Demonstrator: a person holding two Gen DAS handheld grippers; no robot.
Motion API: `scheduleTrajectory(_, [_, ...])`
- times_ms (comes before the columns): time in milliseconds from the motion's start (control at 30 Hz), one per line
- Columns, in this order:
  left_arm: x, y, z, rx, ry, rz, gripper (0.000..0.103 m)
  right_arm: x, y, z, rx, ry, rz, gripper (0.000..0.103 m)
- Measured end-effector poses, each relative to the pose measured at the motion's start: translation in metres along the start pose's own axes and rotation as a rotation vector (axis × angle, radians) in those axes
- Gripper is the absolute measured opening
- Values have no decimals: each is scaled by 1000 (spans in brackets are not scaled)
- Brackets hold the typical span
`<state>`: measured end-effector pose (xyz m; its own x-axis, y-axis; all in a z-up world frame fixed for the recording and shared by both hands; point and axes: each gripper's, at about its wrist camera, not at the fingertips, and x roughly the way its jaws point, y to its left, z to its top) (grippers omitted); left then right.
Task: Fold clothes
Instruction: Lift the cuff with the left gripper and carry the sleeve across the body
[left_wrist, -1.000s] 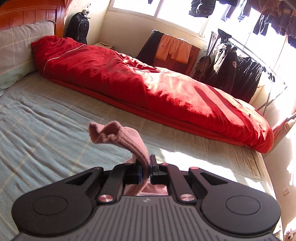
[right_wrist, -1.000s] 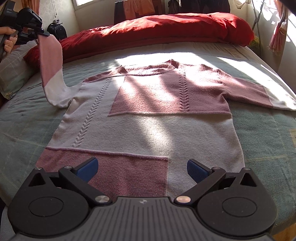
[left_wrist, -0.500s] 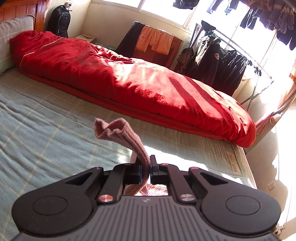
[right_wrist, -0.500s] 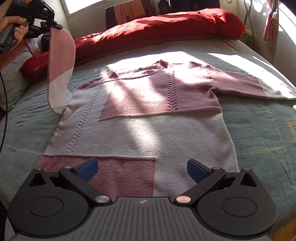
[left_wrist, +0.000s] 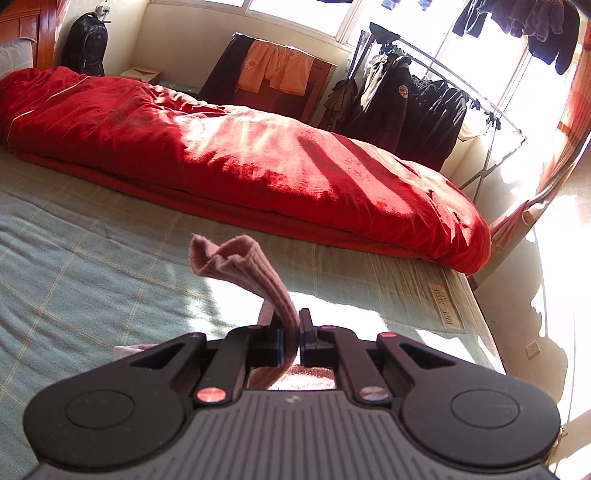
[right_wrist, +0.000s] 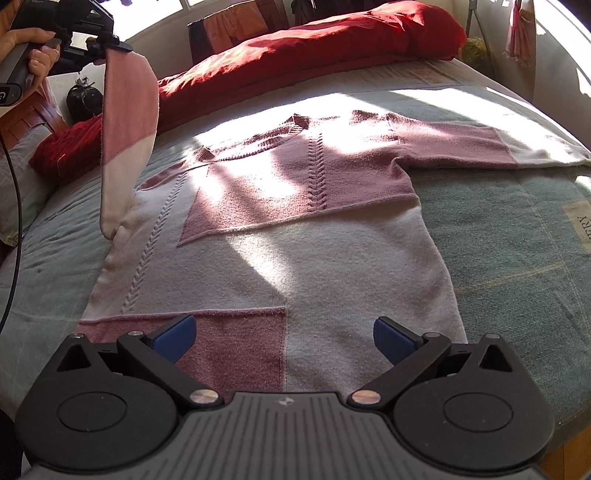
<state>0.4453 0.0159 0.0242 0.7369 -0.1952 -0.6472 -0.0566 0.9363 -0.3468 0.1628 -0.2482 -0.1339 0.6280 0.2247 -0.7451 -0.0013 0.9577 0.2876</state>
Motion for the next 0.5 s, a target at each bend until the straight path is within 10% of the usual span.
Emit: scheduleTrajectory(500, [41,-56,-30,97,73,11,5,5,-20,-6,58,4,23,103])
